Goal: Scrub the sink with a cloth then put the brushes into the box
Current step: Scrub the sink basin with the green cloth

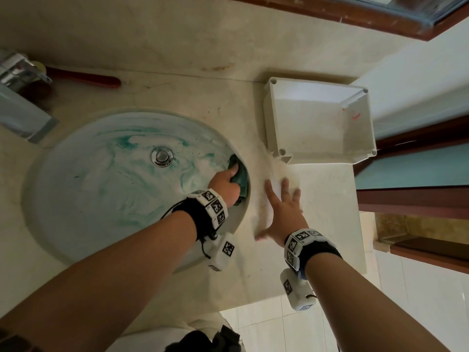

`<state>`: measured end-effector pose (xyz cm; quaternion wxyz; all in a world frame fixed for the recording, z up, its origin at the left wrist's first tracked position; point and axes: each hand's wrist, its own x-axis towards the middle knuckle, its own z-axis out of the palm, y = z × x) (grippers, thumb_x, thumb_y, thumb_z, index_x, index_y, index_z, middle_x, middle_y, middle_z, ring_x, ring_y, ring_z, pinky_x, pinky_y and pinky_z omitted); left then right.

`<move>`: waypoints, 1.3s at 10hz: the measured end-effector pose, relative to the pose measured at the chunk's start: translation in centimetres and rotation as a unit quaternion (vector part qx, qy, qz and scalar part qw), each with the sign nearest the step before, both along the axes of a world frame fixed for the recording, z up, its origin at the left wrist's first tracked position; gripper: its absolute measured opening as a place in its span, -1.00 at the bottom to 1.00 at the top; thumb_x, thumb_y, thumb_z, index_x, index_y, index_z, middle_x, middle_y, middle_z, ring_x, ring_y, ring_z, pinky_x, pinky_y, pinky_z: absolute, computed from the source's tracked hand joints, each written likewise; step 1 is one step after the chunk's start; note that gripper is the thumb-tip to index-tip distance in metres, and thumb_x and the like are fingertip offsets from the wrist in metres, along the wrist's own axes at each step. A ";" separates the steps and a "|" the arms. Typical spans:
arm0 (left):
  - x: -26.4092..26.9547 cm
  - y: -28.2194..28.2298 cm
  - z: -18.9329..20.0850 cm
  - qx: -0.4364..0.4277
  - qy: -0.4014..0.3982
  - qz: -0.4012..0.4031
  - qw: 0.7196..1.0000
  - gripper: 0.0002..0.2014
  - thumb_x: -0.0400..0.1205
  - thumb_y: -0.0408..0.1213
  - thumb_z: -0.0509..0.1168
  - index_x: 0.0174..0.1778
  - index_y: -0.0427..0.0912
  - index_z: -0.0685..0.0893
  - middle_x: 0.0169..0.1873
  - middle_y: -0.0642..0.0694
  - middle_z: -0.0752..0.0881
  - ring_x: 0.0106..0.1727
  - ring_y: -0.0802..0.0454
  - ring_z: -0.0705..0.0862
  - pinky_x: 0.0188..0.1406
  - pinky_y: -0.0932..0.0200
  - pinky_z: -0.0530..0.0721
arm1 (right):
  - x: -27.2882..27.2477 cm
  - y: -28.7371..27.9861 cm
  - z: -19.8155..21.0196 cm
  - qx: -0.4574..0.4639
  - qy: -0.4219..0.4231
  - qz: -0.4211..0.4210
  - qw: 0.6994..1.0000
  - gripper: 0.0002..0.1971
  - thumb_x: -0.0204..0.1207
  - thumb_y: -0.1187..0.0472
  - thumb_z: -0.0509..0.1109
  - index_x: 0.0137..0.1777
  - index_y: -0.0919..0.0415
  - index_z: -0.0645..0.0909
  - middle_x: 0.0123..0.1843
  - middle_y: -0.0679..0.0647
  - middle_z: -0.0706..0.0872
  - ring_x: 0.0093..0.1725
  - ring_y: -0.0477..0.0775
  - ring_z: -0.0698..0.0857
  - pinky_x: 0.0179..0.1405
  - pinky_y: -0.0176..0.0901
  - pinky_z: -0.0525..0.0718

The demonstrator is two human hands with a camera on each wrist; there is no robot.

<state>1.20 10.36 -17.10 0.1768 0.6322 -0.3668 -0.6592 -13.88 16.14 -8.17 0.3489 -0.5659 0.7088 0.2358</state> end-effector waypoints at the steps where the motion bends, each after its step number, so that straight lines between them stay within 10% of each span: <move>1: 0.2 -0.2 -0.7 0.001 0.025 0.026 0.999 -0.35 0.58 -0.55 0.17 0.56 0.06 0.42 0.43 -0.13 0.54 0.33 -0.14 0.60 0.36 -0.01 0.61 | 0.1 -0.2 0.1 0.000 -0.001 -0.001 1.000 0.46 0.10 -0.05 0.76 0.64 -0.31 -0.43 0.67 0.01 -0.55 0.62 0.42 -0.47 0.49 0.64 0.11; 4: 1.1 -4.4 -0.1 0.094 0.139 0.229 0.959 -0.47 0.62 -0.67 0.16 0.42 -0.07 0.59 -0.03 -0.08 0.56 -0.08 -0.14 0.61 0.06 -0.10 0.72 | 0.0 -0.2 0.0 0.002 -0.001 0.004 1.000 0.46 0.10 -0.07 0.75 0.64 -0.30 -0.44 0.67 0.02 -0.55 0.61 0.43 -0.48 0.50 0.64 0.10; 6: 0.2 -0.6 -0.9 0.032 0.052 0.058 0.996 -0.35 0.54 -0.55 0.20 0.54 0.06 0.46 0.29 -0.16 0.62 0.24 -0.21 0.64 0.26 -0.16 0.67 | 0.0 -0.3 0.1 0.003 -0.001 0.000 1.000 0.46 0.10 -0.06 0.76 0.63 -0.31 -0.45 0.66 0.01 -0.56 0.61 0.42 -0.49 0.50 0.64 0.09; 8: 2.4 -5.1 1.2 0.081 0.144 0.206 0.965 -0.42 0.64 -0.70 0.11 0.54 -0.15 0.46 0.23 -0.20 0.56 0.10 -0.18 0.63 0.15 -0.03 0.68 | -0.1 -0.2 0.0 -0.004 -0.001 -0.005 1.000 0.47 0.08 -0.07 0.76 0.61 -0.36 -0.45 0.67 -0.03 -0.55 0.62 0.40 -0.48 0.50 0.64 0.13; 13: 3.7 -6.0 2.0 0.045 0.108 0.160 0.980 -0.43 0.60 -0.63 0.18 0.54 -0.17 0.43 0.23 -0.24 0.62 0.05 -0.07 0.61 0.19 -0.11 0.71 | -0.3 -0.2 0.1 -0.002 -0.008 -0.010 1.000 0.46 0.09 -0.05 0.76 0.60 -0.38 -0.45 0.65 -0.07 -0.58 0.61 0.35 -0.52 0.52 0.62 0.07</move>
